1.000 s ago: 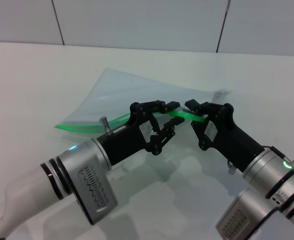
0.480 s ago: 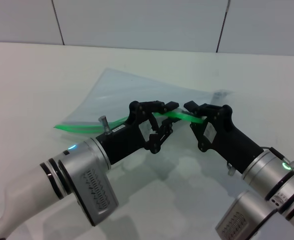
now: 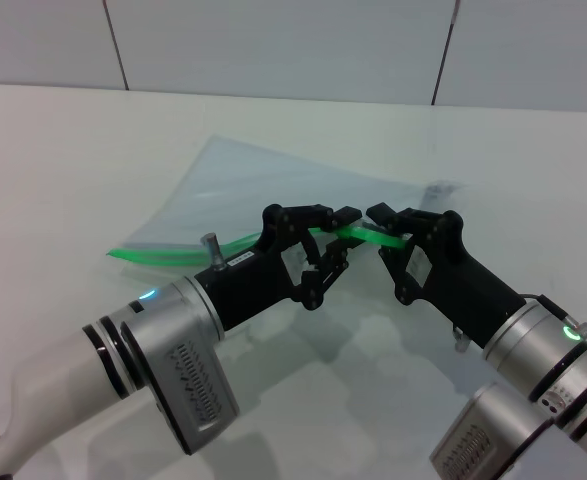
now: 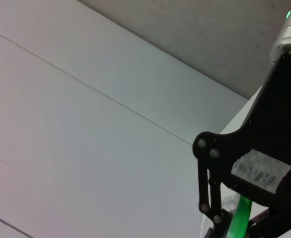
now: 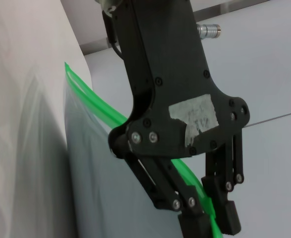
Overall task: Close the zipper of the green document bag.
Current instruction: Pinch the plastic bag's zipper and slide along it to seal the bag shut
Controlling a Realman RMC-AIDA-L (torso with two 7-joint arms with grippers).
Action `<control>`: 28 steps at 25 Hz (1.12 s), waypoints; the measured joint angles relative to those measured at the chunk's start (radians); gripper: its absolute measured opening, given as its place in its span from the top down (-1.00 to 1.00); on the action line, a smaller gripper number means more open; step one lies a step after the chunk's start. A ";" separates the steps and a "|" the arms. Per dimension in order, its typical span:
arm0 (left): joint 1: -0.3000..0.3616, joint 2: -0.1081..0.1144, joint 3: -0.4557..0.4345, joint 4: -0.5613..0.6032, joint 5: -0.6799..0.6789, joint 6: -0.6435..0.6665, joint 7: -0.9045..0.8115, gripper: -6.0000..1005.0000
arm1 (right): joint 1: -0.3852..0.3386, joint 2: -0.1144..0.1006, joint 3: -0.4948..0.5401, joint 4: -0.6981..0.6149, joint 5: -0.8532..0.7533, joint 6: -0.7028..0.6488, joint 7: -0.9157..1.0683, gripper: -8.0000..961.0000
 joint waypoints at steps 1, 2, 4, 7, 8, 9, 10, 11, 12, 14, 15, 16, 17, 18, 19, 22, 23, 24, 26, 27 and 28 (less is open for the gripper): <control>0.000 0.000 -0.001 0.000 0.000 0.000 0.000 0.58 | 0.000 0.000 0.000 0.000 0.000 0.000 0.000 0.73; 0.000 0.000 -0.002 0.000 0.000 0.000 0.001 0.58 | 0.000 0.000 0.000 0.000 0.000 0.000 0.000 0.73; 0.000 0.000 -0.004 -0.002 0.000 0.002 0.009 0.58 | 0.000 0.000 0.000 0.000 0.000 0.000 0.000 0.73; 0.000 -0.001 -0.005 -0.013 -0.002 0.003 0.040 0.58 | 0.000 0.000 0.000 0.000 0.000 0.000 0.000 0.72; 0.000 -0.001 -0.005 -0.016 -0.002 0.003 0.049 0.58 | 0.000 0.000 0.000 0.000 0.000 0.000 0.000 0.72; 0.000 -0.001 -0.005 -0.018 -0.002 0.003 0.056 0.62 | 0.000 0.000 0.000 0.000 0.000 0.000 0.000 0.72; 0.000 -0.001 -0.005 -0.019 -0.002 0.003 0.057 0.67 | 0.000 0.000 0.000 0.000 0.000 0.000 0.000 0.72; -0.001 -0.001 -0.005 -0.020 -0.003 0.003 0.060 0.71 | 0.000 0.000 0.000 0.000 0.000 0.001 0.000 0.72; -0.001 -0.001 -0.005 -0.020 -0.003 0.003 0.060 0.76 | 0.000 0.000 0.000 0.000 0.000 0.001 0.000 0.72; -0.001 -0.001 -0.005 -0.021 -0.004 -0.001 0.061 0.81 | 0.000 0.000 -0.001 0.000 0.000 0.002 0.000 0.71; -0.001 -0.001 -0.005 -0.021 -0.006 -0.002 0.061 0.82 | 0.000 0.000 -0.003 0.000 0.000 0.002 0.000 0.71; 0.000 -0.001 -0.005 -0.022 -0.006 -0.003 0.061 0.82 | 0.000 0.000 -0.005 0.000 0.000 0.002 0.000 0.71; -0.001 -0.001 -0.005 -0.022 -0.006 -0.003 0.061 0.83 | 0.000 0.000 -0.007 0.000 0.001 0.002 0.000 0.71; -0.001 -0.001 -0.005 -0.022 -0.006 -0.003 0.061 0.84 | 0.000 0.000 -0.008 0.000 0.001 0.002 0.000 0.71; 0.000 -0.001 -0.005 -0.023 -0.007 -0.003 0.061 0.84 | 0.000 0.000 -0.008 0.001 0.001 0.002 0.000 0.70; -0.001 -0.002 -0.006 -0.023 -0.008 -0.004 0.059 0.83 | 0.001 0.000 -0.006 0.002 0.000 0.002 0.000 0.70; -0.001 -0.002 -0.007 -0.023 -0.008 -0.004 0.057 0.83 | 0.001 0.000 -0.004 0.002 0.001 0.002 0.000 0.70; -0.001 -0.002 -0.009 -0.023 -0.009 -0.005 0.055 0.83 | 0.001 0.000 -0.002 0.002 0.002 0.002 0.001 0.70; 0.000 -0.002 -0.019 -0.023 -0.009 -0.005 0.056 0.82 | 0.001 -0.001 0.002 0.003 0.006 0.002 0.004 0.69; 0.002 -0.002 -0.025 -0.023 -0.009 -0.006 0.057 0.82 | 0.001 -0.001 0.006 0.005 0.006 0.002 0.006 0.69; 0.004 -0.002 -0.032 -0.023 -0.009 -0.007 0.059 0.82 | 0.001 -0.001 0.010 0.008 0.008 0.001 0.008 0.69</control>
